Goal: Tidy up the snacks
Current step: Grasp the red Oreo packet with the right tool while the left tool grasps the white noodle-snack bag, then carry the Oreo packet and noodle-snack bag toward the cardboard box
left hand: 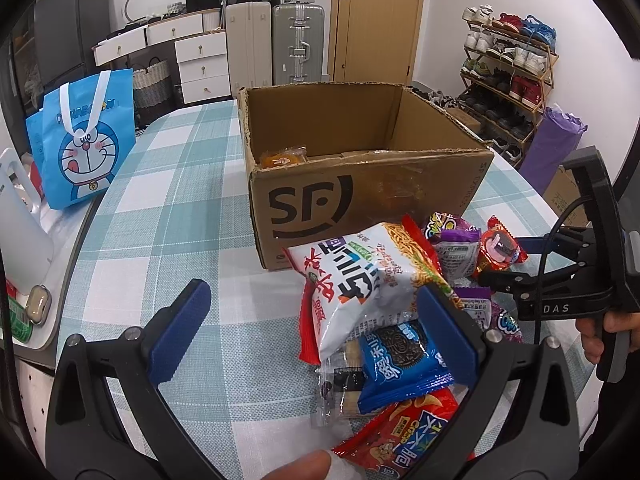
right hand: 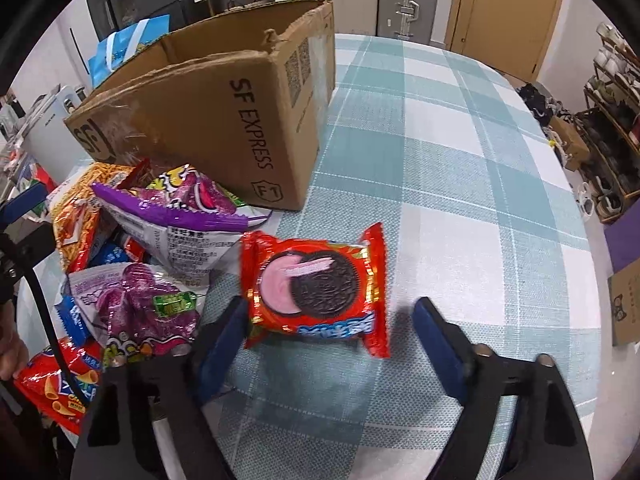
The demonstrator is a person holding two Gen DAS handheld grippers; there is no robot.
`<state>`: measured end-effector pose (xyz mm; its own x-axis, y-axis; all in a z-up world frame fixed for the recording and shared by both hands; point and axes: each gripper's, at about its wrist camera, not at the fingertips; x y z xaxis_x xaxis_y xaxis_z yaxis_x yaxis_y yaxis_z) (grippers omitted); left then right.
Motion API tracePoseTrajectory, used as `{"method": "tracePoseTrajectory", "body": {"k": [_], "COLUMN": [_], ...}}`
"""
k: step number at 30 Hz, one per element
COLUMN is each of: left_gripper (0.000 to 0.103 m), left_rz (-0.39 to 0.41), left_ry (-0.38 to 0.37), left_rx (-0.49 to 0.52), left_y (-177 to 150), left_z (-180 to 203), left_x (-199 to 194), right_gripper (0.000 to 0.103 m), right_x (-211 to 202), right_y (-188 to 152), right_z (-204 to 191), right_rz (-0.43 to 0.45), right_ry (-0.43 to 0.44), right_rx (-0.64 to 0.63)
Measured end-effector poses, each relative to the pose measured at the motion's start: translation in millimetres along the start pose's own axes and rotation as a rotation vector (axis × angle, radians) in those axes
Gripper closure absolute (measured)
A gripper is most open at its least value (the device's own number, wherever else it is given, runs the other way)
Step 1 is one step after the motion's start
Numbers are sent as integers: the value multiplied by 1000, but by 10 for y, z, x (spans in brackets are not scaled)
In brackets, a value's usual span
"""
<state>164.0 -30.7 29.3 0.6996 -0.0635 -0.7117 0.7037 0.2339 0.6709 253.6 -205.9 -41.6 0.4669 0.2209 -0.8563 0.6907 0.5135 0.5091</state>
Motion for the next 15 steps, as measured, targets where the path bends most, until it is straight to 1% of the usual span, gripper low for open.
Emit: {"method": "tracePoseTrajectory", "body": {"k": [1, 2, 3, 5, 8, 15], "left_gripper": [0, 0, 0, 0, 0, 0], "left_rz": [0, 0, -1, -1, -2, -5], "left_ry": [0, 0, 0, -1, -4, -42], "left_rx": [1, 2, 2, 2, 3, 21], "left_y": [1, 0, -1, -4, -13, -52], "left_z": [0, 3, 0, -4, 0, 73], "left_x": [0, 2, 8, 17, 19, 2], "right_gripper": [35, 44, 49, 54, 56, 57], "right_x": [-12, -17, -39, -84, -176, -395], "right_y": [-3, 0, -3, -4, 0, 3], "right_z": [-10, -20, -29, -40, -35, 35], "right_rz": [6, 13, 19, 29, 54, 107], "right_ry": [6, 9, 5, -8, -17, -22], "right_rx": [-4, -10, -17, -30, -28, -4]}}
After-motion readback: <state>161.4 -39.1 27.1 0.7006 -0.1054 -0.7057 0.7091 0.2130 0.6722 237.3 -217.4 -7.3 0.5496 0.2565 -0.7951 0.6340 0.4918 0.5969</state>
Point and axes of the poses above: each gripper's, at about its wrist camera, not at the fingertips, and x roughly the way its jaws point, z to its right, y to its top, and after that the axes turned 13 degrees about -x, right-handed
